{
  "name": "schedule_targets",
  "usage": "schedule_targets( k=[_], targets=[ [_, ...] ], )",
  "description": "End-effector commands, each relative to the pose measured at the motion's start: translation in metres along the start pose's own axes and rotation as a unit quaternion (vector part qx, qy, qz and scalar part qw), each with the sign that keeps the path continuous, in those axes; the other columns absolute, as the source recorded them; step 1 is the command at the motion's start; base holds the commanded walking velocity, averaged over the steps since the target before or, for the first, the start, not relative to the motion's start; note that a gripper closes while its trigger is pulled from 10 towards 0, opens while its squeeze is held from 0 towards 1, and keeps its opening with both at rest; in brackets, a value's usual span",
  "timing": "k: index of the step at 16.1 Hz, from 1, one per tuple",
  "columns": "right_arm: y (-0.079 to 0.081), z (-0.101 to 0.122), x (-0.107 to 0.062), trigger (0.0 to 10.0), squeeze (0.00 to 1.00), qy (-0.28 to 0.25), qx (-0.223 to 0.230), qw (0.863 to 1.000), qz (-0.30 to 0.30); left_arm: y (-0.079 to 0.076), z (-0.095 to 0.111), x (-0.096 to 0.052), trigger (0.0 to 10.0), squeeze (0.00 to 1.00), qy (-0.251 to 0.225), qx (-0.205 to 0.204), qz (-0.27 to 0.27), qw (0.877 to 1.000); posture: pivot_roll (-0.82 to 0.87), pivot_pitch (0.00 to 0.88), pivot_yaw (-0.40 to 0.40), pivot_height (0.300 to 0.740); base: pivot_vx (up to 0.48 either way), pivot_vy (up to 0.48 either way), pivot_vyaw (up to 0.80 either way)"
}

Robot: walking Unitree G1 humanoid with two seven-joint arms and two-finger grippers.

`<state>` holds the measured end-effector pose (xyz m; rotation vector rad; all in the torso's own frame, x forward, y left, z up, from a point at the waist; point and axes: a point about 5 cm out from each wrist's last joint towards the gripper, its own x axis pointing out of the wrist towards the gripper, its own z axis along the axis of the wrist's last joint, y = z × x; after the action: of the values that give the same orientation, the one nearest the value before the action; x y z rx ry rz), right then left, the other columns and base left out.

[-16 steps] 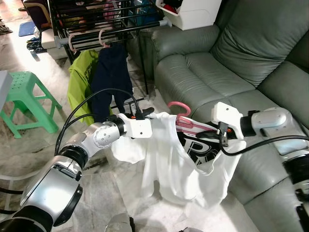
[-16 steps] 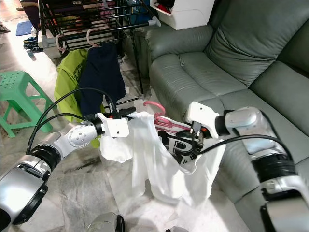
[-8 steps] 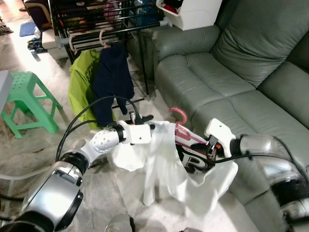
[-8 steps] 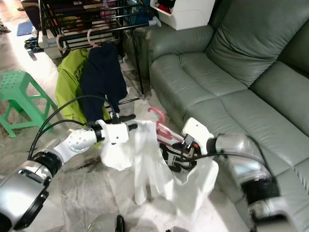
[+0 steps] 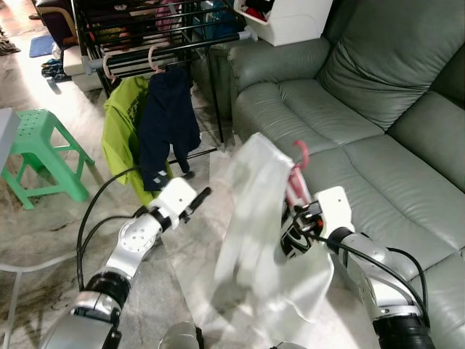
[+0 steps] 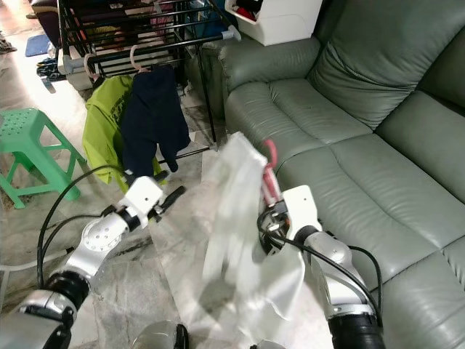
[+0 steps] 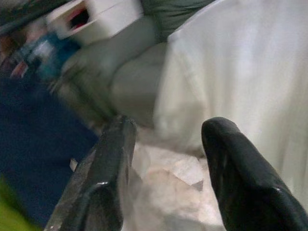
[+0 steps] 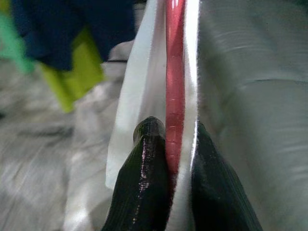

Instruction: Hang hanger

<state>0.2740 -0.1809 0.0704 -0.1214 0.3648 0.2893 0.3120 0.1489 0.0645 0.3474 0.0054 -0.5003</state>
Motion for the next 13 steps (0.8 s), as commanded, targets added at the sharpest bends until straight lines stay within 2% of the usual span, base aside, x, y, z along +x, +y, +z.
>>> schedule_targets(
  k=[1, 2, 4, 7, 13],
  targets=[
    [-0.003, 0.018, -0.003, 0.0, 0.00, -0.043, -0.010, 0.998, -0.034, 0.010, 0.001, -0.003, 10.0, 0.60, 0.002, -0.054, 0.055, 0.997, -0.09, 0.000, 0.042, 0.740, 0.000, 0.000, 0.00],
    [0.002, 0.016, -0.004, 10.0, 0.00, -0.049, -0.009, 0.998, -0.044, 0.015, 0.000, -0.007, 10.0, 0.00, 0.003, -0.109, 0.101, 0.989, -0.08, 0.000, 0.039, 0.740, 0.000, 0.000, 0.00],
    [0.008, 0.014, -0.006, 10.0, 0.00, -0.053, 0.001, 0.997, -0.058, 0.017, 0.003, -0.011, 10.0, 0.00, 0.001, -0.133, 0.122, 0.984, -0.08, 0.000, 0.035, 0.740, 0.000, 0.000, 0.00],
    [0.012, 0.013, -0.007, 10.0, 0.00, -0.056, 0.001, 0.997, -0.061, 0.017, 0.007, -0.011, 10.0, 0.00, 0.008, -0.145, 0.119, 0.982, -0.08, 0.000, 0.035, 0.740, 0.335, 0.000, 0.17],
    [-0.002, 0.015, -0.008, 10.0, 0.00, -0.056, 0.006, 0.995, -0.087, 0.016, 0.011, -0.012, 10.0, 0.00, 0.020, -0.154, 0.117, 0.981, -0.08, 0.000, 0.034, 0.740, 0.411, 0.000, 0.53]
  ],
)
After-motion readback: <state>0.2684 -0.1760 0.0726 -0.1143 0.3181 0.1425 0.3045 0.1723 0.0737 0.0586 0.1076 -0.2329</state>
